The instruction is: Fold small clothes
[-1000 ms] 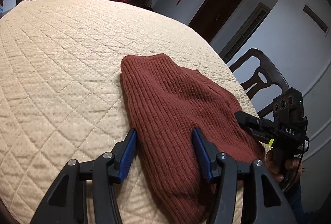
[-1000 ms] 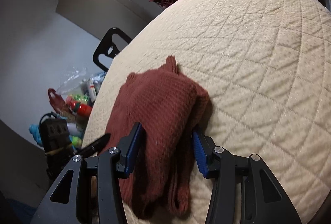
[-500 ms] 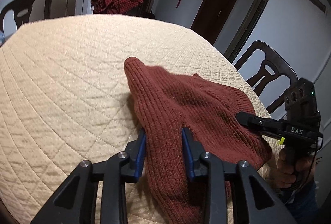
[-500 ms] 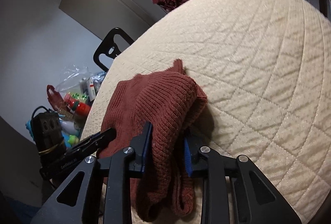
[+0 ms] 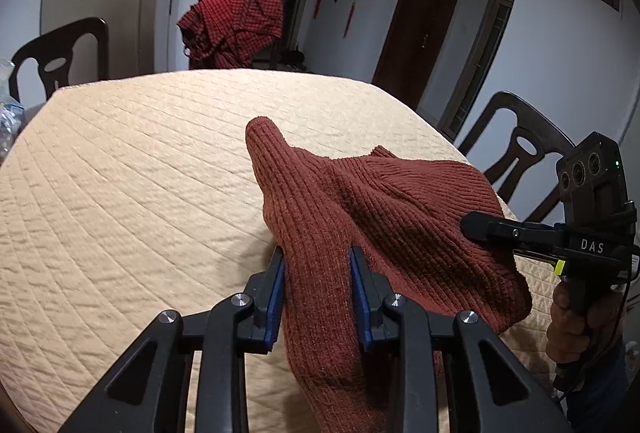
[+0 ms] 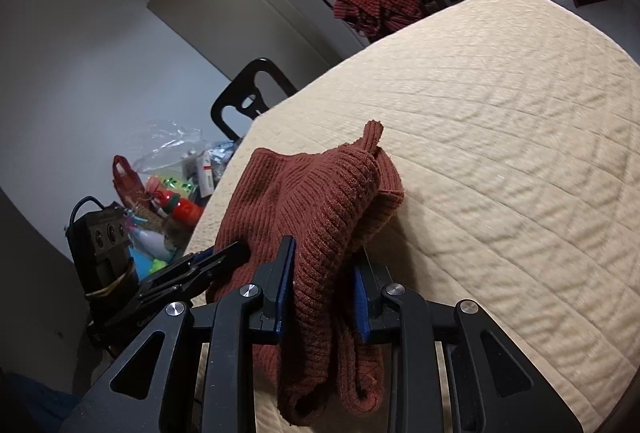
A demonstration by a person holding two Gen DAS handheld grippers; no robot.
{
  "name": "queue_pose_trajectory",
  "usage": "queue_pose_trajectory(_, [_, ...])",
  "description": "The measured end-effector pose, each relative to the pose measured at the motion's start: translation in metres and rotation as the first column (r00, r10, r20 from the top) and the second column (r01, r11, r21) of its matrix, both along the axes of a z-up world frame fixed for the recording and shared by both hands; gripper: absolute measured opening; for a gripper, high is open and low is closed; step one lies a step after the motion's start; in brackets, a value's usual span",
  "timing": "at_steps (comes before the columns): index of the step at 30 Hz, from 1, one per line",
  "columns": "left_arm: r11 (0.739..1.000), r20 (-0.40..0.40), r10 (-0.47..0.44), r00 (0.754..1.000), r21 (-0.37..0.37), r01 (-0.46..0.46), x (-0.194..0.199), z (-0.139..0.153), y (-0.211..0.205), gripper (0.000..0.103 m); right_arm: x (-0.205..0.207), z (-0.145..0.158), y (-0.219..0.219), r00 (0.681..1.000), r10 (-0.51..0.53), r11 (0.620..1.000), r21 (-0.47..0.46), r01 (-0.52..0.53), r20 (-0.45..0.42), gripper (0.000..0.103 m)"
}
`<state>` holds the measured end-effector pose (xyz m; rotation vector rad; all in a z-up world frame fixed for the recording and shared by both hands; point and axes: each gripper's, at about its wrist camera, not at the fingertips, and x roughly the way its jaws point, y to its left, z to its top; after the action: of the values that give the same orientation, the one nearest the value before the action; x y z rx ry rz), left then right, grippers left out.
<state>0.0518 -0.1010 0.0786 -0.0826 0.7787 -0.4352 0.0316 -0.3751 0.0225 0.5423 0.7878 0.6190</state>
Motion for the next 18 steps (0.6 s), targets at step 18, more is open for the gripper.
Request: queue_pose_trajectory(18, [0.983, 0.035, 0.165, 0.986, 0.074, -0.167, 0.04, 0.006, 0.107, 0.032, 0.069, -0.003, 0.12, 0.986, 0.167, 0.986, 0.015, -0.167, 0.001, 0.026])
